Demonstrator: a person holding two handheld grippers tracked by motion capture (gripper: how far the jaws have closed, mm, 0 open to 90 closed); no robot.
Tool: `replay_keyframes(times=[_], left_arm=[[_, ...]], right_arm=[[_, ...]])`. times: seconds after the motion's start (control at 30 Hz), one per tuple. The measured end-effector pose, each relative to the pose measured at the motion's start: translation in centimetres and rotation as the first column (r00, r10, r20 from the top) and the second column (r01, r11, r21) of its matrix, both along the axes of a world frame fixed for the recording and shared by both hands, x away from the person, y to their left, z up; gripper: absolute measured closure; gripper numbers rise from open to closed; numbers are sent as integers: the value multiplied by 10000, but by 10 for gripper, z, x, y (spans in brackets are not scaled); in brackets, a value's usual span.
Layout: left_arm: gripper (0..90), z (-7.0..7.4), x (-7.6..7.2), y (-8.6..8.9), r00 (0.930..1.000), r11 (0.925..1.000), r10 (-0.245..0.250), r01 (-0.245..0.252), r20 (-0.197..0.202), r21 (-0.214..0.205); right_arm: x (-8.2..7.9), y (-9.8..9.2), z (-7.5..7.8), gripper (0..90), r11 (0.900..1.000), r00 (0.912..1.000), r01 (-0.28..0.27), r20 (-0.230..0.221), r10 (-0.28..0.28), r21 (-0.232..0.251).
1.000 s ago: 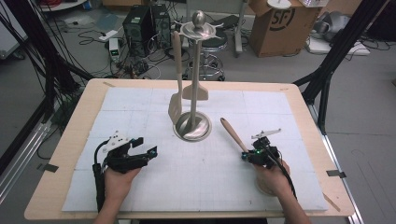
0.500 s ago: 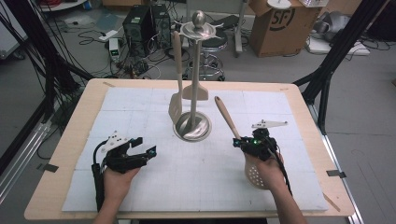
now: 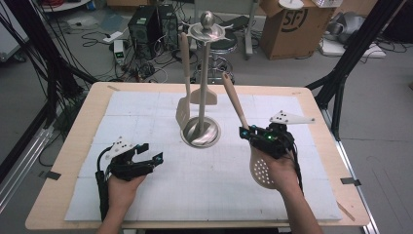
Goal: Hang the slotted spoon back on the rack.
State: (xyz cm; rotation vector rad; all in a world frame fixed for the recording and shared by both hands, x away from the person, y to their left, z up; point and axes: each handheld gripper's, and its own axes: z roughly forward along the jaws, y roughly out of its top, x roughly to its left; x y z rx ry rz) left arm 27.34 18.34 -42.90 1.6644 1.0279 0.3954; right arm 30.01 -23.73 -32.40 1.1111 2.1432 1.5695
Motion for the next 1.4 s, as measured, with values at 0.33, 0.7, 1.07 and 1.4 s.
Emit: replay_keyframes(times=[0.33,0.7,1.07,1.4], left_arm=[[289,0,0,1,10000,10000,34,-34,27,-46],[289,1,0,2,10000,10000,56,-56,28,-45],[289,1,0,3,10000,9999,52,-52,30,-87],[290,1,0,4,9999,9999,113,-113,35,-71]], right_arm=[[-4,5,21,781,9919,9908,-354,1343,188,1224],[3,5,29,781,9637,9842,-933,1692,514,2502],[19,4,32,781,9384,9873,-1254,1334,861,3221],[31,11,30,781,9335,9857,-1562,1114,1264,3227]])
